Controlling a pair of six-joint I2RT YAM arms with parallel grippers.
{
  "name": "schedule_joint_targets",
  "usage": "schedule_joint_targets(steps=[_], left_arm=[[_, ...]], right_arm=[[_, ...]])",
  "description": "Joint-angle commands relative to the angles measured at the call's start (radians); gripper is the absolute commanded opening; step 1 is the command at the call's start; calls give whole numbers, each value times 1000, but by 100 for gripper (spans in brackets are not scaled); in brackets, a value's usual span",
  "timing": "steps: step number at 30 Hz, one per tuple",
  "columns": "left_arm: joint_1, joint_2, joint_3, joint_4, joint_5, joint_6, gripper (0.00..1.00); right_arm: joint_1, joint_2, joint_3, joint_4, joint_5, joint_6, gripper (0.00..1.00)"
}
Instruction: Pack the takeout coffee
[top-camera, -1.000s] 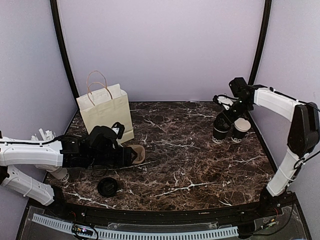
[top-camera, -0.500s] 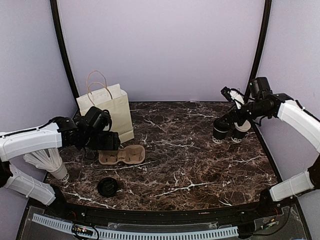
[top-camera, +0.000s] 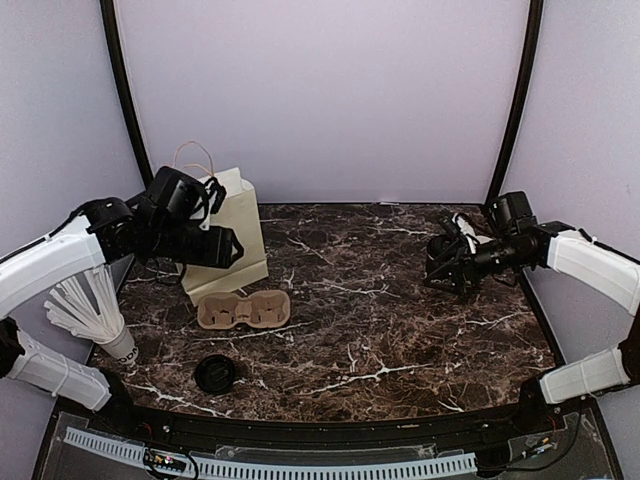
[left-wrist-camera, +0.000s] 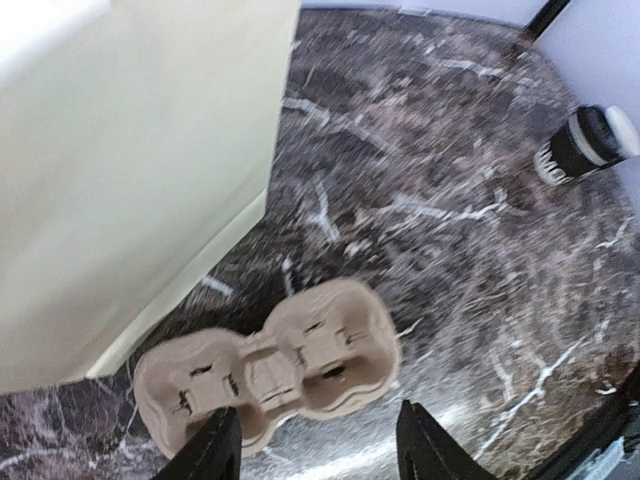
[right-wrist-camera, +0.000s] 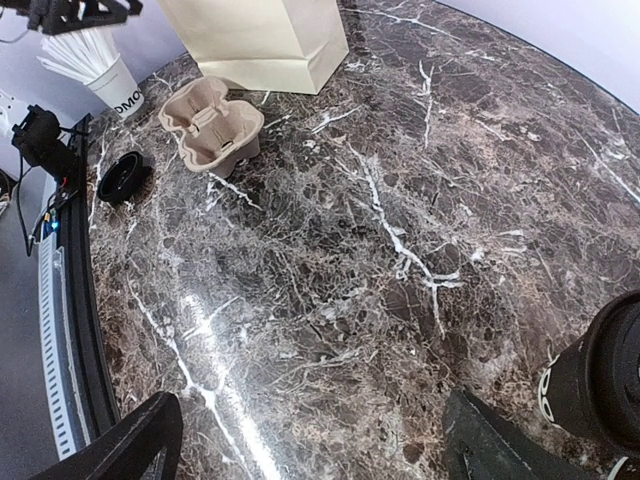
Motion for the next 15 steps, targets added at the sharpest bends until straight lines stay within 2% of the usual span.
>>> schedule_joint_targets(steps=[1, 7, 11, 15], left_arm=[[2, -77, 173, 7, 40, 168, 58], [2, -13, 510, -171, -124, 290, 62], [16, 46, 636, -267, -330, 305, 80], [72, 176, 759, -430, -254, 315, 84]], right_arm=[[-2, -10, -8, 49, -44, -9, 91], [-1, -1, -9, 35, -58, -28, 91], [-1, -4, 2, 27, -55, -24, 91], [-9, -23, 4, 16, -79, -16, 91]])
